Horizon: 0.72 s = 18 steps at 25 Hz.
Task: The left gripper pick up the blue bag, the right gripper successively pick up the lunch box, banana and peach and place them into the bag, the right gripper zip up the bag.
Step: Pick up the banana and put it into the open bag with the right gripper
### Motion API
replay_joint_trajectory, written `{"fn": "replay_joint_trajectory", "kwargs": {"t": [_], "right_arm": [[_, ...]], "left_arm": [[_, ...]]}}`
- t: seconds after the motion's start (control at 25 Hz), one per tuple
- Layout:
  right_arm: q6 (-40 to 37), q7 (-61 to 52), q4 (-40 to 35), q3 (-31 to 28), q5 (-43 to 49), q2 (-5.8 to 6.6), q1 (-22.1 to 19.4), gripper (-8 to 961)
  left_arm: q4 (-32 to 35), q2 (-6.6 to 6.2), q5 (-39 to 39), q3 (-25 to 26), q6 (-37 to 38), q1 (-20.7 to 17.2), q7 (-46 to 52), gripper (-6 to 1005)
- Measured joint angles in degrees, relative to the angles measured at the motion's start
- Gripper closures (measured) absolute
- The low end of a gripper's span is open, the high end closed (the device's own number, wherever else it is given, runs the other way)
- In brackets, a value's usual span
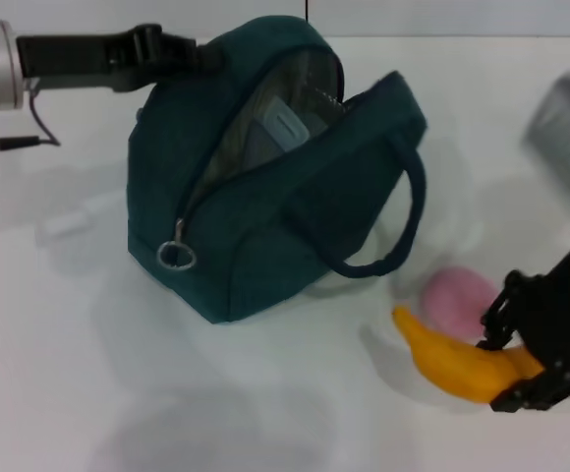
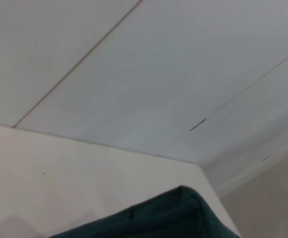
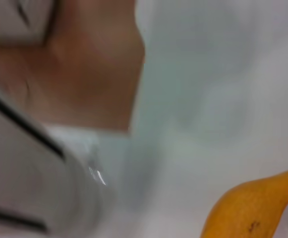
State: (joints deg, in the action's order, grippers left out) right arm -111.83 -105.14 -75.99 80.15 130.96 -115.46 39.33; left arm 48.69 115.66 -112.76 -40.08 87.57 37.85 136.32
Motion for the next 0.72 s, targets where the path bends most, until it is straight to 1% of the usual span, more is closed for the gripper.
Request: {"fn": "replay_joint_trajectory", "kwargs": {"t": [0.08,0.16,0.2,0.24,0.28,0.32,0.4,0.44,0.52,0.6,0.72], "right_arm": [[-3.95,1.95,2.5,-7.0,-2.57,0.1,0.56,509],[-8.41,4.66,6.37,-15.28,-5.42,0.3,1.29,509],[-9.93,5.8,8.11,-18.74,-6.78,0.56,1.51,509],[-10.64,6.8,9.75,-20.93,-8.4,1.01,1.53,509],[-11.09,8.05,11.76,-22.83,-11.25,1.84,1.42,509],[-11.1,8.74,13.41,-23.39,-13.66,2.56,1.17,509],[-11.11,11.25,18.12,-24.04,-21.46,4.73,0.51,509],[-11.09,12.5,19.81,-24.09,-24.6,5.44,0.17,509],[-11.06,15.24,22.6,-24.86,-29.98,6.43,-0.57,509],[-11.05,16.41,22.99,-25.84,-31.41,6.45,-0.82,509],[-11.07,18.37,23.12,-27.26,-32.12,5.74,-1.02,509]], "left_arm": [[0.0,0.06,2.23,-0.12,0.06,-0.03,0.0,914],[0.0,0.11,3.72,-0.26,0.09,-0.09,0.0,914],[0.01,0.19,4.19,-0.27,0.11,-0.09,0.0,914],[0.01,0.28,4.4,-0.22,0.12,-0.13,0.0,914],[0.01,0.36,4.53,-0.18,0.12,-0.16,0.0,914],[0.0,0.45,4.56,-0.11,0.12,-0.2,0.0,914],[-0.04,0.65,4.58,-0.04,0.01,-0.25,-0.31,914],[-0.04,0.73,4.59,-0.04,-0.04,-0.27,-0.54,914],[-0.06,0.85,4.59,-0.09,-0.11,-0.25,-1.19,914],[0.06,0.8,4.55,-0.14,-0.15,-0.19,-1.93,914],[0.38,0.45,4.61,0.13,-0.18,-0.24,-5.4,913]]}}
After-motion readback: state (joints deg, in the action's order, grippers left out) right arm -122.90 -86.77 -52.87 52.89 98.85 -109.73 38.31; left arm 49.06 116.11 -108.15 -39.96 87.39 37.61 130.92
